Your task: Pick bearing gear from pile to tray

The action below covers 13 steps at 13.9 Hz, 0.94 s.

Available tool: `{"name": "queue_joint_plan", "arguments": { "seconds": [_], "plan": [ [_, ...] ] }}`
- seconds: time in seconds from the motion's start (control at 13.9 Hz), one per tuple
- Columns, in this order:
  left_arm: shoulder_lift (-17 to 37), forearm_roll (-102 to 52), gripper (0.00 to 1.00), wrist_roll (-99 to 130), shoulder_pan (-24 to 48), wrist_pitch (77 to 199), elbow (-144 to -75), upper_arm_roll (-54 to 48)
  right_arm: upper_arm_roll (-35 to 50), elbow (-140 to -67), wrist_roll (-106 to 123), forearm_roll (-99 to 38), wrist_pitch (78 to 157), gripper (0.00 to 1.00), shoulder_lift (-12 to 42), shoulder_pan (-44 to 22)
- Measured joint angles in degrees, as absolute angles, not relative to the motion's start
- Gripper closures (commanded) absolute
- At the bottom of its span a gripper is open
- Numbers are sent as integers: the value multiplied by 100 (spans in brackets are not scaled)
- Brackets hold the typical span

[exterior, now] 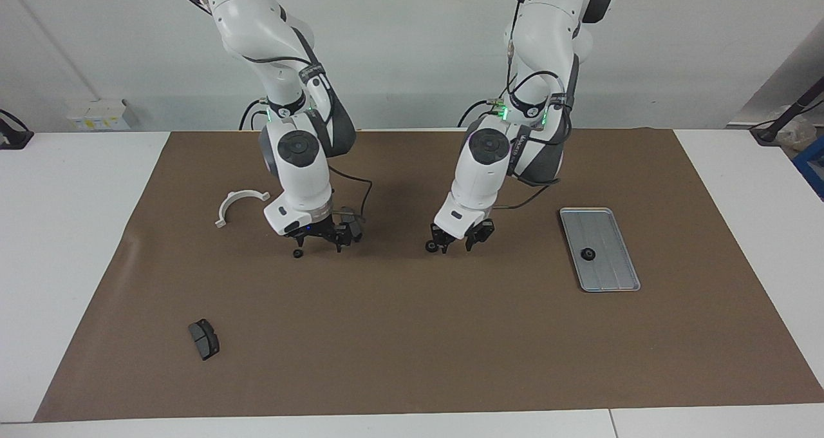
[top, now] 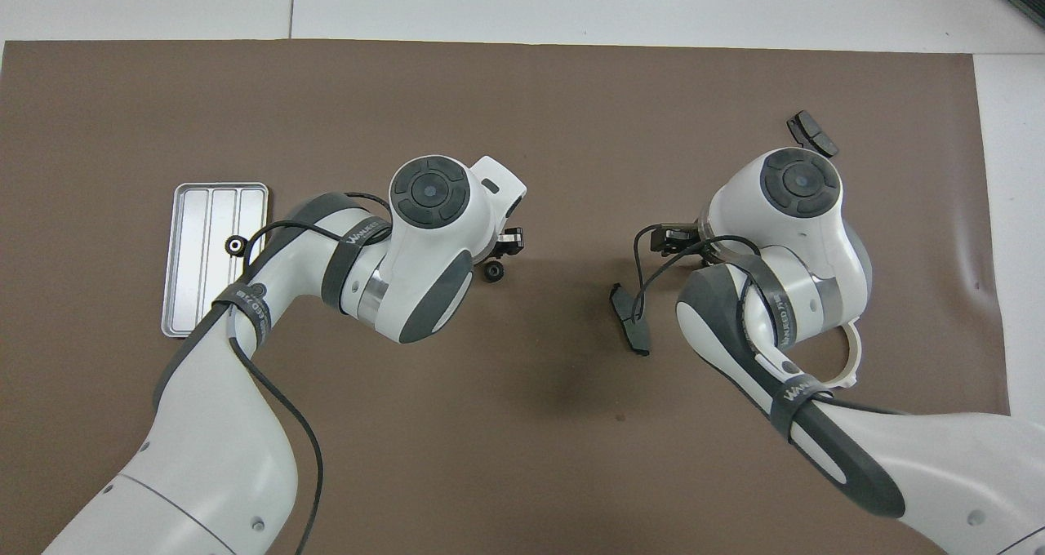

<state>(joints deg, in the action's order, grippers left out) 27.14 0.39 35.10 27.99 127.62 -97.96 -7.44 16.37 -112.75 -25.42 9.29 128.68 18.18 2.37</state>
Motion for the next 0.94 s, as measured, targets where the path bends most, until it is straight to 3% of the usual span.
{"name": "queue_joint_plan", "arguments": {
  "seconds": [0.58,0.79,0.94],
  "plan": [
    [2906,39,46,3537,2961,12839,-9827,-744,1635,-11639,-2327,929,13305,27,1816,444],
    [2937,40,50,3556,3016,12867,-9832,-737,1635,-11763,-2326,929,13383,42,1815,496],
    [2934,42,59,3557,3016,12863,-9832,-725,1635,-11777,-2323,929,13387,63,1815,513]
  ]
}}
